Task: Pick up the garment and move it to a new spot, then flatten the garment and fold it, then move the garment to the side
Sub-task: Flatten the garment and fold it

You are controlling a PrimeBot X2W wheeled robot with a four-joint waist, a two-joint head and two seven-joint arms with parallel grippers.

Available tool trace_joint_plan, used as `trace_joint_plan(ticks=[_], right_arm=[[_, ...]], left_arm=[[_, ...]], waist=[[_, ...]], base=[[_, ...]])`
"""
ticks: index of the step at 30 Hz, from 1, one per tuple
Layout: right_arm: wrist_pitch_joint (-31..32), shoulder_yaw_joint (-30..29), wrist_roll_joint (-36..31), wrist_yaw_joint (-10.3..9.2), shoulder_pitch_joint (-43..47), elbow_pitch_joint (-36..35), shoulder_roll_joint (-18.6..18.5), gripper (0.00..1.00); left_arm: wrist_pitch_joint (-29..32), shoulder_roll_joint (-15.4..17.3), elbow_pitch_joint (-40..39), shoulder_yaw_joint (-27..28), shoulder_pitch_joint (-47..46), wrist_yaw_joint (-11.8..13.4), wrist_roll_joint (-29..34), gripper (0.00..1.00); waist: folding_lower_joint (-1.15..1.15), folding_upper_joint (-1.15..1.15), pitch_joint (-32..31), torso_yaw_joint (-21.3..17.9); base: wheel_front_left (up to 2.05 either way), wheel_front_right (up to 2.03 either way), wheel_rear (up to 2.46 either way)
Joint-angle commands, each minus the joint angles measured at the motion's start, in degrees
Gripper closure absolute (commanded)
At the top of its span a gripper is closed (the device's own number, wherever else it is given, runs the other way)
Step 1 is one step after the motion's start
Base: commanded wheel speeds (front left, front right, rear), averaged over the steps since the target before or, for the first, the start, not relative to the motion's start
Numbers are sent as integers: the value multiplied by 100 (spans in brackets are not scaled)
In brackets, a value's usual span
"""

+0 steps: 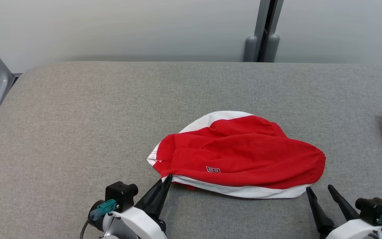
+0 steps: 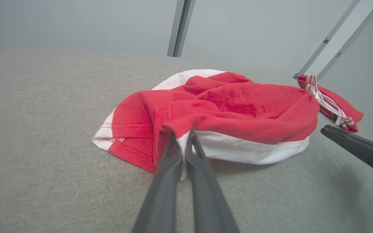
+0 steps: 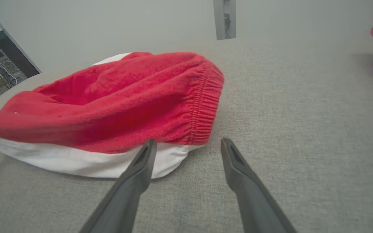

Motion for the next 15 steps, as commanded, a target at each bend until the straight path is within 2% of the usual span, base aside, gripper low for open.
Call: trace_joint_plan(ticks=[1, 15], right_arm=[[18, 71, 121, -2, -21, 102, -82, 0], [-54, 591, 587, -1, -676, 953, -156, 0]], left_arm=[[-35, 21, 18, 9, -113, 37, 15, 100], [-69, 14, 93, -95, -175, 63, 35, 100]], waist=[[0, 0, 7, -7], [0, 0, 97, 109]], base=[[0, 0, 0], [0, 0, 0]])
